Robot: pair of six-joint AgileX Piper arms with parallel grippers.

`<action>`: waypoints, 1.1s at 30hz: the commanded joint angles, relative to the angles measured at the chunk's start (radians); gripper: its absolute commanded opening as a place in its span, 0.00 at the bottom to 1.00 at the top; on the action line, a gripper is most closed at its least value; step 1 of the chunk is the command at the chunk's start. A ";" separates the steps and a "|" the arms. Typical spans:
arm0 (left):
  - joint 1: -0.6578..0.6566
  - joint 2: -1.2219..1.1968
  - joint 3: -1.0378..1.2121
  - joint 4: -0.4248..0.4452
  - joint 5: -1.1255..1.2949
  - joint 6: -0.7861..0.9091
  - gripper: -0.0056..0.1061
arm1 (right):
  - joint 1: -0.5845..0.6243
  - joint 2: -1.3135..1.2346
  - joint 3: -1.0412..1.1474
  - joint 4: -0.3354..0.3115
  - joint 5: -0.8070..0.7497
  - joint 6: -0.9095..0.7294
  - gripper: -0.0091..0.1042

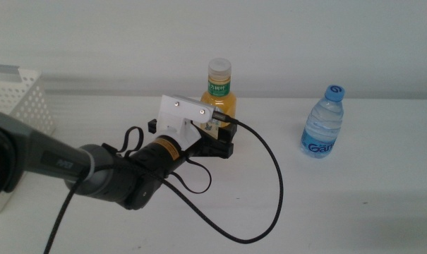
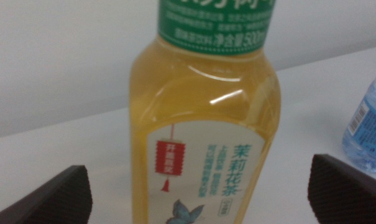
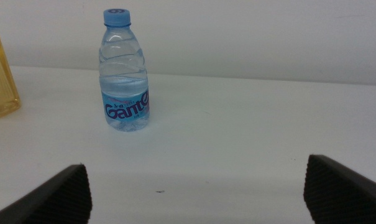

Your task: Use arms to grab the bottles and put them into the dustbin to the left of the table.

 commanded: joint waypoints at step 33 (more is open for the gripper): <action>-0.016 0.125 -0.169 0.037 0.027 -0.073 0.87 | -0.004 -0.040 0.043 -0.010 -0.009 -0.009 0.88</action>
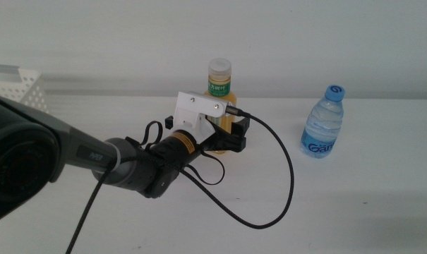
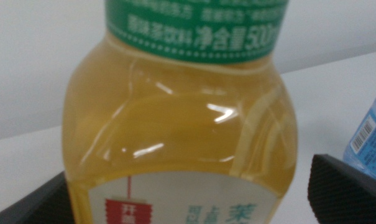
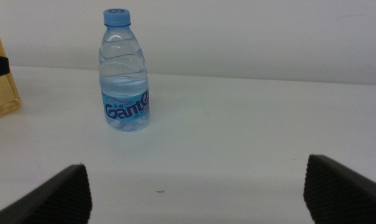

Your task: Use arms to grab the bottles and put them into the dustbin to the left of the table.

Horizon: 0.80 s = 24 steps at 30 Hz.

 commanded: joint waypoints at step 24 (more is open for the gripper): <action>-0.007 0.015 -0.028 0.011 -0.025 0.028 0.59 | -0.004 -0.040 0.043 -0.010 -0.009 -0.009 0.88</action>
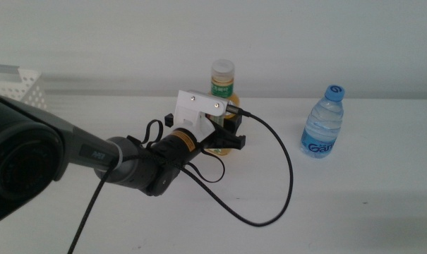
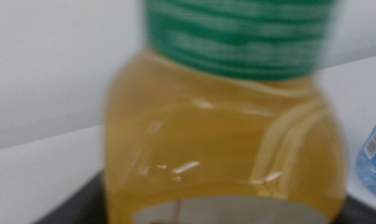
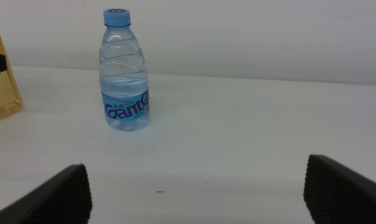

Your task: Use arms to grab the bottles and put them into the dustbin to the left of the table.

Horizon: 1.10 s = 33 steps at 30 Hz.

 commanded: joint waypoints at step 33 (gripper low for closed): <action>-0.007 -0.366 -0.005 0.098 0.676 0.124 0.03 | -0.004 -0.040 0.043 -0.010 -0.009 -0.009 0.88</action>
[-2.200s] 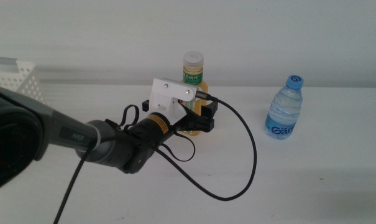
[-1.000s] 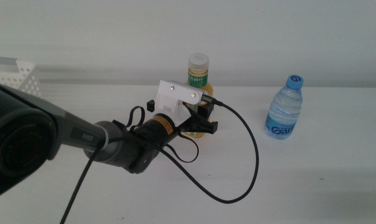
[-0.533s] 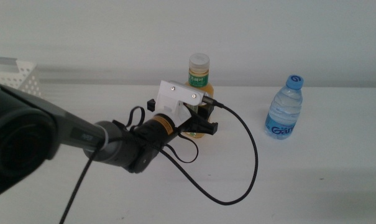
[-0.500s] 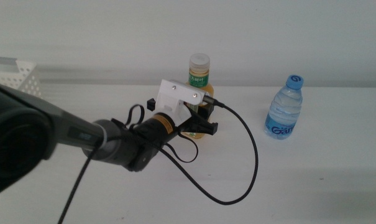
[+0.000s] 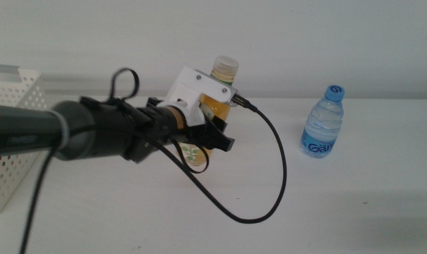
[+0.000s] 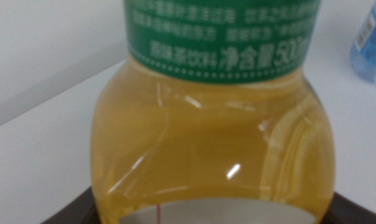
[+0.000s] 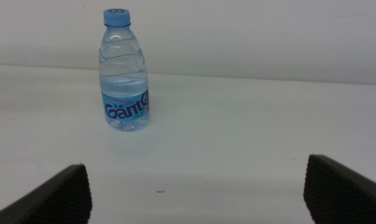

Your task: Use arms to grab the bottles and put them into the dustbin to the left of the table.

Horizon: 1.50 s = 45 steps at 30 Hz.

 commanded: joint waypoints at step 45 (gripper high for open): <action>0.509 -0.316 -0.295 -0.189 1.096 0.634 0.03 | -0.004 -0.040 0.043 -0.010 -0.009 -0.009 0.88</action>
